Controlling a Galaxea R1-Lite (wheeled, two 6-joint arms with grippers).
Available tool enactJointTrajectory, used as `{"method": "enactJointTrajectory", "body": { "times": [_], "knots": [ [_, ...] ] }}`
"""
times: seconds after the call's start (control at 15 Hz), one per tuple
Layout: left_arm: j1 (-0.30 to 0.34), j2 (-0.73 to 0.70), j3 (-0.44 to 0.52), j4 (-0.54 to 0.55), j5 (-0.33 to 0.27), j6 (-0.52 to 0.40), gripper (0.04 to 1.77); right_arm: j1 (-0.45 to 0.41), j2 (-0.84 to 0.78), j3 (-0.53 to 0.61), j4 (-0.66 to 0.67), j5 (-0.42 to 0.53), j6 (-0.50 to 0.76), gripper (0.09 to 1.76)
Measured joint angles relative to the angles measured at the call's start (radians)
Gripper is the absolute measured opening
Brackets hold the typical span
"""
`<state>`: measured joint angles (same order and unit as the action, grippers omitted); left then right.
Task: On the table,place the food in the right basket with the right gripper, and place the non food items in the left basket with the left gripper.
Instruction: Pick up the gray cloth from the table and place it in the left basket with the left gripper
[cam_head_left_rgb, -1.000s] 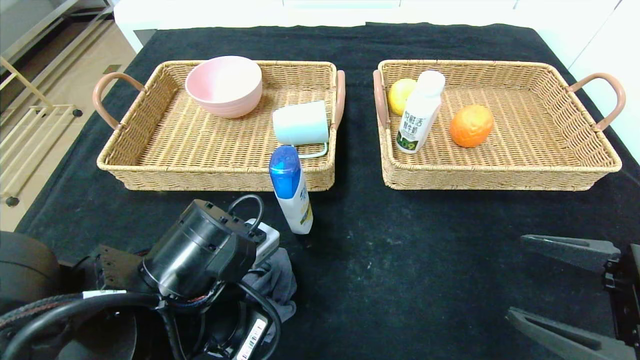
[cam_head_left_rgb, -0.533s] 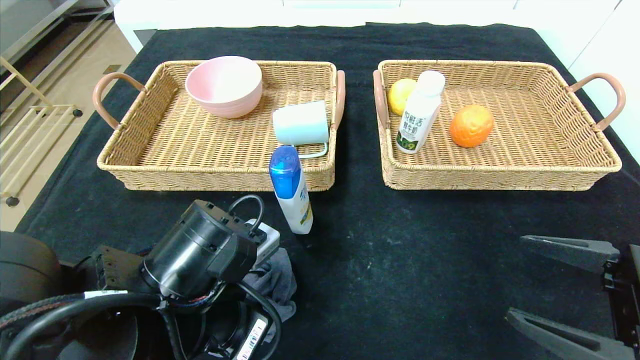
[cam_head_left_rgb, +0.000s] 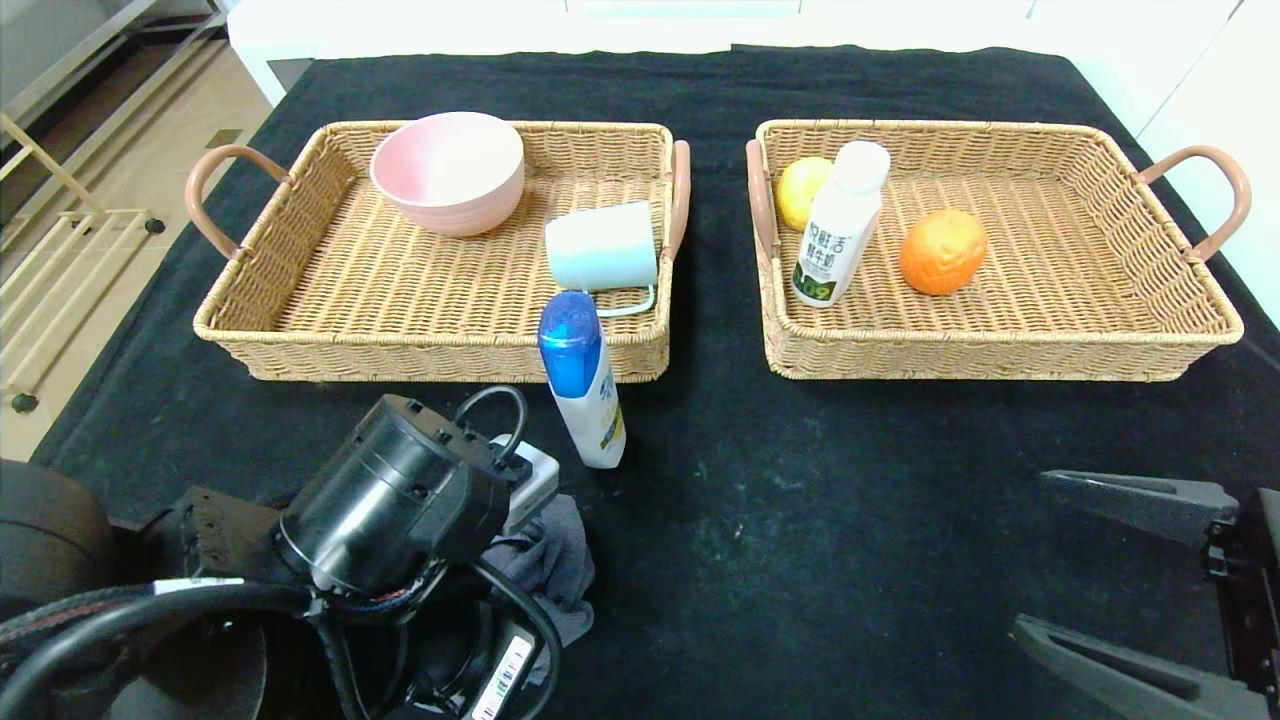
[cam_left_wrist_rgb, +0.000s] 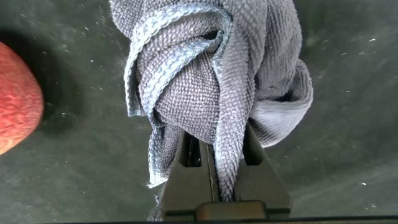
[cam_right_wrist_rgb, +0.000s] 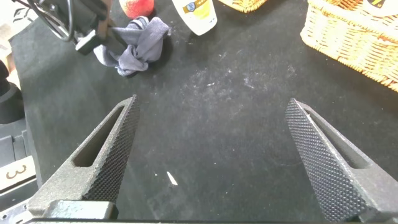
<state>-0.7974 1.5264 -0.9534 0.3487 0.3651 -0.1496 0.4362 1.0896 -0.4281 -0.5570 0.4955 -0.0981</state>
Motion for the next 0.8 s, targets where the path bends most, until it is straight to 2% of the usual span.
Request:
{"method": "enactJointTrajectory", "body": {
  "times": [0.4,0.8],
  "knots": [
    [0.017,-0.136,-0.037,0.013,0.002,0.010,0.19,0.001,0.002,0.003,0.005,0.000,-0.003,1.71],
    [0.149,-0.232,-0.154,0.011,0.003,0.011,0.19,0.002,0.010,0.006,0.005,0.000,-0.004,1.71]
  ]
}}
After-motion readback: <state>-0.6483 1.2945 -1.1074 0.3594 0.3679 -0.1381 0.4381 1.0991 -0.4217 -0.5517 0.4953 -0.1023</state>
